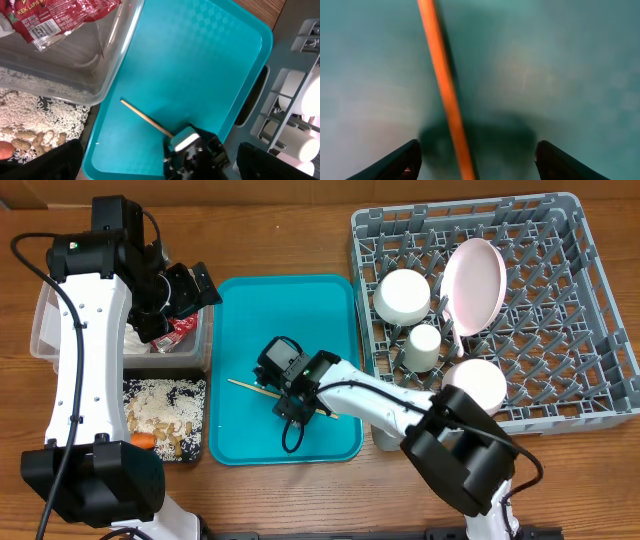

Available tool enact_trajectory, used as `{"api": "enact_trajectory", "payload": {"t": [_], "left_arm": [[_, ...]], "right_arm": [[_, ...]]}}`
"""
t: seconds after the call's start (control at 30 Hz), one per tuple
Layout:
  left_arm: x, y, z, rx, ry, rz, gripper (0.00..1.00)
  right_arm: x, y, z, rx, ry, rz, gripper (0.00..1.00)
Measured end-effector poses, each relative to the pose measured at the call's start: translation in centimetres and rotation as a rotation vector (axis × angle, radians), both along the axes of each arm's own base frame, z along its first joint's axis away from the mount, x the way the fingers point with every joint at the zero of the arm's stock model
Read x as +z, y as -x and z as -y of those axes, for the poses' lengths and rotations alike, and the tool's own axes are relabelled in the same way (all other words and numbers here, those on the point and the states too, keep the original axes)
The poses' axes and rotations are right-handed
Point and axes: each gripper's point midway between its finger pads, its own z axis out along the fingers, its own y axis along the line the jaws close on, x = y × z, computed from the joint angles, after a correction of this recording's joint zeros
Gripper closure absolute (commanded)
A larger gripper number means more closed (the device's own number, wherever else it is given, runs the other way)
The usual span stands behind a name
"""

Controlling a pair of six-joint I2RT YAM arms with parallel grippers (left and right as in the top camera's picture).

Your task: Sort waste into correct bins and load items into the dishwasher

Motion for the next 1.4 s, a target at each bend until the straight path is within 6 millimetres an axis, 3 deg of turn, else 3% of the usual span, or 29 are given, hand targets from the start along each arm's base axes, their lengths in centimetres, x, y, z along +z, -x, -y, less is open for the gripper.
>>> {"api": "enact_trajectory", "payload": {"t": [0.07,0.17,0.3,0.4,0.47,0.5,0.53,0.57,0.63,1.4], "left_arm": [[0.0,0.0,0.0,0.000,0.000,0.000,0.00],[0.0,0.0,0.0,0.000,0.000,0.000,0.00],[0.0,0.0,0.0,0.000,0.000,0.000,0.00],[0.0,0.0,0.0,0.000,0.000,0.000,0.00],[0.0,0.0,0.0,0.000,0.000,0.000,0.00],[0.0,0.0,0.0,0.000,0.000,0.000,0.00],[0.0,0.0,0.0,0.000,0.000,0.000,0.00],[0.0,0.0,0.0,0.000,0.000,0.000,0.00],[0.0,0.0,0.0,0.000,0.000,0.000,0.00],[0.0,0.0,0.0,0.000,0.000,0.000,0.00]], "right_arm": [[0.1,-0.3,0.1,-0.008,-0.005,0.002,0.61],[0.1,-0.2,0.1,-0.005,-0.006,-0.005,0.70],[0.0,0.0,0.1,0.022,-0.004,-0.013,0.96],[0.0,0.1,0.1,0.029,-0.004,-0.015,0.96],[0.0,0.1,0.1,0.033,-0.005,-0.015,0.68],[0.0,0.1,0.1,0.031,-0.006,-0.014,0.38],[0.0,0.1,0.1,0.033,-0.004,-0.014,0.30],[0.0,0.1,0.2,0.035,-0.001,-0.016,0.30],[0.0,0.3,0.3,0.039,0.006,-0.023,0.96],[0.0,1.7,1.6,0.040,0.063,-0.083,0.96]]}}
